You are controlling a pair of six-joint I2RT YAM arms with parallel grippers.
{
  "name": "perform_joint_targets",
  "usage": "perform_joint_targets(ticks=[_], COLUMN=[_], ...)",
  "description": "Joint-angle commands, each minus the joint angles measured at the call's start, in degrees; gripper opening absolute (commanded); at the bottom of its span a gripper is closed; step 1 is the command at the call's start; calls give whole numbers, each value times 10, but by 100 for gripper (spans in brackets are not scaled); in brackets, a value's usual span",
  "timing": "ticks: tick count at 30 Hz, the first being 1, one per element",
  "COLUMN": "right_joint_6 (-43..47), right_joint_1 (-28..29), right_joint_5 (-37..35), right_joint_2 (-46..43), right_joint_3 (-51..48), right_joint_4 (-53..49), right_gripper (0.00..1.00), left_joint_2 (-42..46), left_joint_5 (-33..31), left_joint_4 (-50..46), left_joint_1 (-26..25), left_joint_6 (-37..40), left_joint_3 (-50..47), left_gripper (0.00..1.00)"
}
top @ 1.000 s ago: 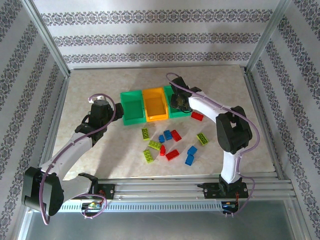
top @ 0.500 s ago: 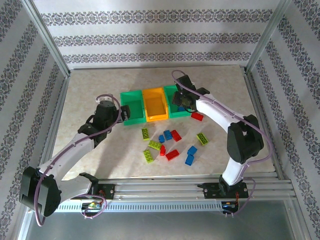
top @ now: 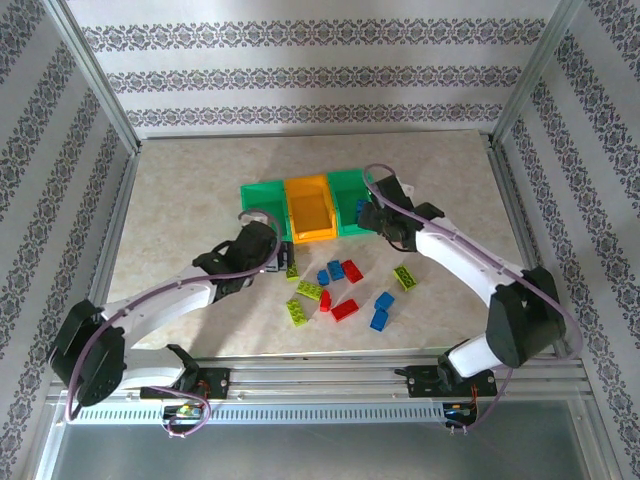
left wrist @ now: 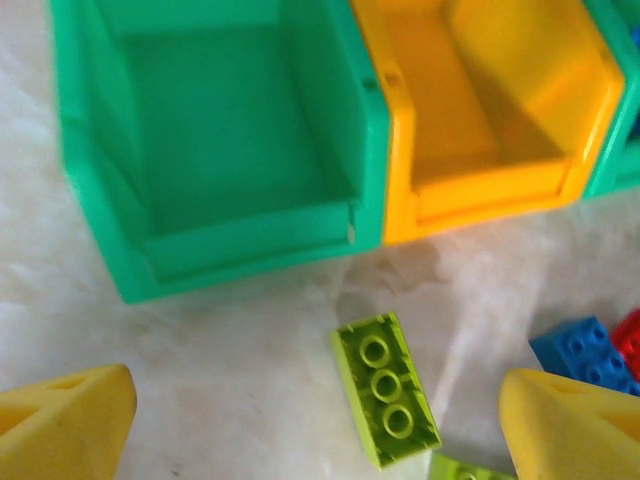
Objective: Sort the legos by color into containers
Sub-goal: Pick up the lego from the center of the table.
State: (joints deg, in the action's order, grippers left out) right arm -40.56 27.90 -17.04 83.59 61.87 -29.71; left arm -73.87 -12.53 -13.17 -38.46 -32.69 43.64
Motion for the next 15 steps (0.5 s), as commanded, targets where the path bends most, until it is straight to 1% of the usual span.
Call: perform_joint_targets(ticks=[1, 5, 8, 15], right_joint_6=[-23, -33, -40, -49], right_joint_1=[0, -6, -10, -20], right_joint_5=[-51, -67, -76, -87], right_joint_2=[-45, -83, -106, -137], right_joint_3=[-37, -70, -87, -114], right_joint_4=[1, 0, 0, -1], right_gripper=[98, 98, 98, 98], left_joint_2=[-44, -93, -122, -183], left_joint_5=[3, 14, 17, 11], left_joint_4=[-15, -11, -14, -34], left_joint_1=[-32, -50, -52, -51], left_joint_6=[-25, -26, -29, -34], left_joint_3=[27, 49, 60, 92], left_gripper=[92, 89, 84, 78])
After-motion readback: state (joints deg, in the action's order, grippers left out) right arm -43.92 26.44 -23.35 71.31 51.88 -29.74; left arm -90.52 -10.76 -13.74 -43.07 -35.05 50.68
